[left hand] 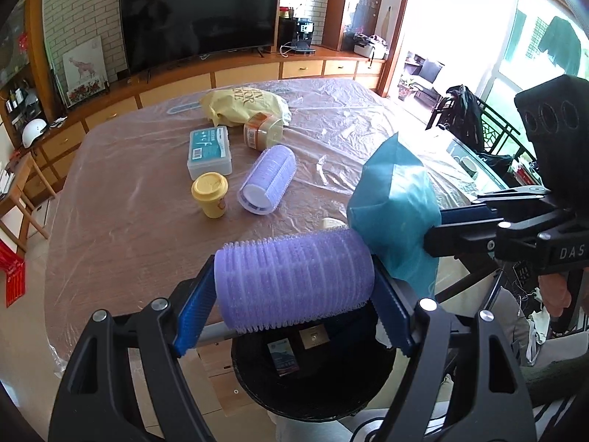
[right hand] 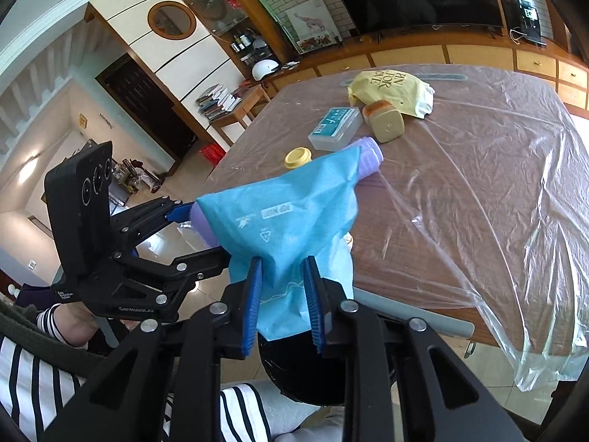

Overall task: Collect trash
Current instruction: 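Carry the purple roller and blue bag over the black bin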

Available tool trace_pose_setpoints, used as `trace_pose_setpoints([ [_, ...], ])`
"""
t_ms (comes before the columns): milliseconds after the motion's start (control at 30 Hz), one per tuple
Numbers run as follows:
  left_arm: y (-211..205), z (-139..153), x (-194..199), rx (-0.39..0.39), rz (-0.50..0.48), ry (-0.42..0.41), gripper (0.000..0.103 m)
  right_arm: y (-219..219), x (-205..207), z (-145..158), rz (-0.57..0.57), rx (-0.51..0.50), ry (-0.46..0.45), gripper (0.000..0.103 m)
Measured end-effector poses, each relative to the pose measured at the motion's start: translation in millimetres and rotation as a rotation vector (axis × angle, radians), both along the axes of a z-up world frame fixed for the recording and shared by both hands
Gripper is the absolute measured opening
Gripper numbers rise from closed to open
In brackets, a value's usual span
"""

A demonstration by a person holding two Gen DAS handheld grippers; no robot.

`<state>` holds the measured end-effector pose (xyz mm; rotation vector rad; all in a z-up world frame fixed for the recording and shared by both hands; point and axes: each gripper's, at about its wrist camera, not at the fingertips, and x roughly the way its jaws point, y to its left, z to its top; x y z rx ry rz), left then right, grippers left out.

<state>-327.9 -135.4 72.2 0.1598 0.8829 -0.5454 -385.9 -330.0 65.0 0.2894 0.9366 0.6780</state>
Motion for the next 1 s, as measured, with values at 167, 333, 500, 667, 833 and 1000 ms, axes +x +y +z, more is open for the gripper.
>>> trace_pose_setpoints([
  [167,-5.1,0.7,-11.6,0.010,-0.019,-0.011,0.079,3.9,-11.1,-0.5,0.013,-0.026,-0.003,0.023],
  [333,-6.9,-6.8,-24.2,0.001,-0.031,0.031,0.079,2.3,-23.5,-8.6,0.004,-0.014,0.030,0.023],
  [500,-9.8,-15.3,-39.1,0.015,-0.047,0.052,0.079,3.4,-43.2,-21.1,0.011,-0.025,0.064,0.023],
  [667,-12.2,-23.6,-49.7,0.018,-0.048,0.075,0.079,5.1,-53.4,-31.4,0.012,-0.028,0.091,0.023],
  [833,-11.8,-33.2,-59.7,0.032,-0.053,0.088,0.079,9.9,-62.3,-41.4,0.020,-0.041,0.113,0.023],
  [1000,-8.8,-46.0,-64.1,0.040,-0.050,0.111,0.079,16.2,-63.3,-54.6,0.030,-0.053,0.138,0.023],
])
